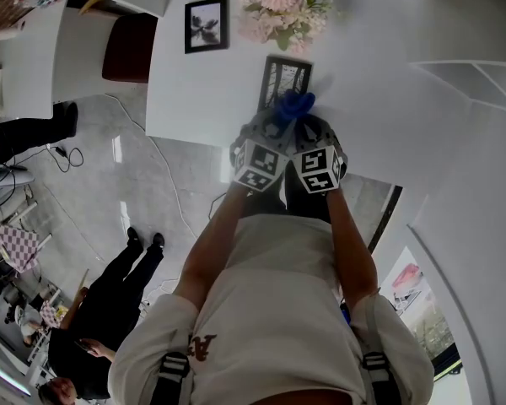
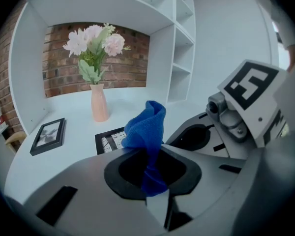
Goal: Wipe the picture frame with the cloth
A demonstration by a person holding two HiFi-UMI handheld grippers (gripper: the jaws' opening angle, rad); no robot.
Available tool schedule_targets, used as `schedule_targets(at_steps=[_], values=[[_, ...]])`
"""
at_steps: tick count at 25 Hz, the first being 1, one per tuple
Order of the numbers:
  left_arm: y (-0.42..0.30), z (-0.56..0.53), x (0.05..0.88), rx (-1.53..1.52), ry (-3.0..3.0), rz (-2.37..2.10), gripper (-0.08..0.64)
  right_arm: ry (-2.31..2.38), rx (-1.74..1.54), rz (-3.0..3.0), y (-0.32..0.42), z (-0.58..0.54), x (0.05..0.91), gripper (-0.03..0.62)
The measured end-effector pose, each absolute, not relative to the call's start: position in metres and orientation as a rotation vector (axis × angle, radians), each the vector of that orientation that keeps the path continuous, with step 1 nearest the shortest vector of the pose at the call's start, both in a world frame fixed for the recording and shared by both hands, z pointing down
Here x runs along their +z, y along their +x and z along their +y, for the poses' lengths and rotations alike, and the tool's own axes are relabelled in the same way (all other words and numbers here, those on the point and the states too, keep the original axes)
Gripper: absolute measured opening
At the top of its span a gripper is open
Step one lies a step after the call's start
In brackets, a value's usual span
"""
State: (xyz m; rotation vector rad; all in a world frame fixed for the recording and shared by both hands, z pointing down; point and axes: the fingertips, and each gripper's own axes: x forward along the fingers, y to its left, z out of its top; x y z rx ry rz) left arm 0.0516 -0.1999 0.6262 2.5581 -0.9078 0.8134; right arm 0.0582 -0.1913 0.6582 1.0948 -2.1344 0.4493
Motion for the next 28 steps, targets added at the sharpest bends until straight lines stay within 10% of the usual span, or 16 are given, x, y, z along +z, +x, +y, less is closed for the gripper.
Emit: schedule_targets(at_steps=[28], values=[[0.011,-0.212,0.638,1.023,2.507,-1.041,0.049,1.101,0.452,-2.126,0.058,-0.191,0.658,-0.003]])
